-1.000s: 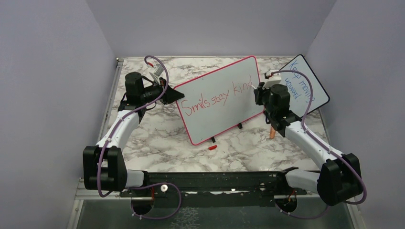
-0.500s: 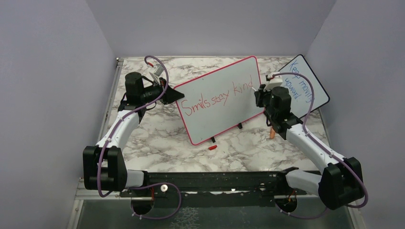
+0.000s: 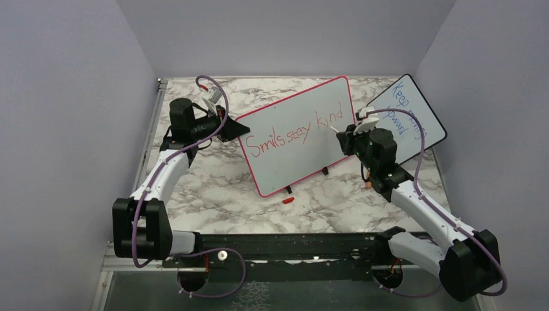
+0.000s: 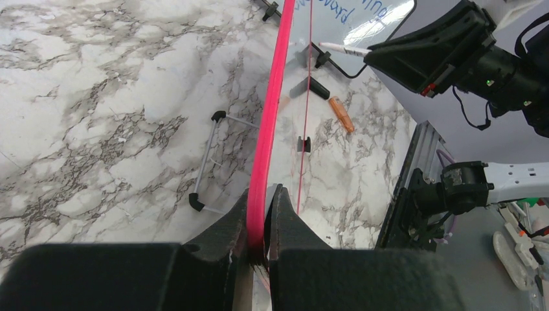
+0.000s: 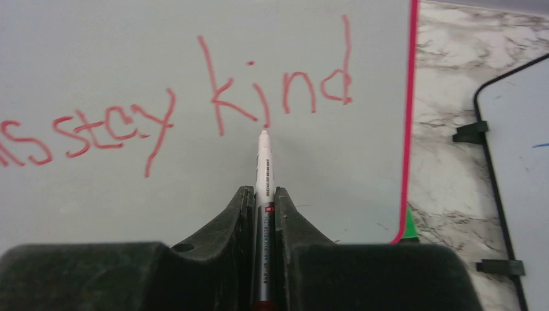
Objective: Write a sentence on the whiteboard
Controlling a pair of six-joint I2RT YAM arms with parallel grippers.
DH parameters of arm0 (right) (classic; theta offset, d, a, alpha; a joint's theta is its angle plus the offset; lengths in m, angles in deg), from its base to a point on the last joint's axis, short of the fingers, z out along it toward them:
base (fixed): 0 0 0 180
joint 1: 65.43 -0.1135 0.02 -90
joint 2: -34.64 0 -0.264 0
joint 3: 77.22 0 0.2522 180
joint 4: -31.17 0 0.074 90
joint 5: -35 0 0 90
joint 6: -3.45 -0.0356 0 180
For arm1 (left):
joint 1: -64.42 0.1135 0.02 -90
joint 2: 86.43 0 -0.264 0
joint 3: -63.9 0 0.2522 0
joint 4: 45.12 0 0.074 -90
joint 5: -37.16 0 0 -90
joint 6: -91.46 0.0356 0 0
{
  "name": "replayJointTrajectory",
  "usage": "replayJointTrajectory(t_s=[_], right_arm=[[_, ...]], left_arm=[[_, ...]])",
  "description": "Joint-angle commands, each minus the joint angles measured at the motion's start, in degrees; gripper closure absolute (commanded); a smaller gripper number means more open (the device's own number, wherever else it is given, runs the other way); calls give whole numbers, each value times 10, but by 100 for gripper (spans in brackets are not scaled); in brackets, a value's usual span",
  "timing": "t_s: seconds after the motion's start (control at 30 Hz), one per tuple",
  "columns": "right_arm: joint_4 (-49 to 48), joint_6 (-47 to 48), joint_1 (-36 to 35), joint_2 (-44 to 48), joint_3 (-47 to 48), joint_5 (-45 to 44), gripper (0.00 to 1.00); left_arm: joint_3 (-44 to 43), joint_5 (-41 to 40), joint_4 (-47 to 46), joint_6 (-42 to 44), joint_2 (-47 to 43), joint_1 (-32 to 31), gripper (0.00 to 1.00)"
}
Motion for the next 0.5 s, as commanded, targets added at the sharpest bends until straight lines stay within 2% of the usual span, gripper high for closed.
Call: replayJointTrajectory(t_s=[0.0, 0.27, 0.47], right_arm=[[-8, 14, -53, 25, -17, 16, 99], [-43, 39, -189, 56, -55, -77, 99], [-69, 75, -276, 40, -60, -146, 99]], left_arm=[[14, -88, 49, 81, 22, -8, 100], [14, -90, 47, 77, 24, -8, 100], [16, -91, 43, 74, 25, -8, 100]])
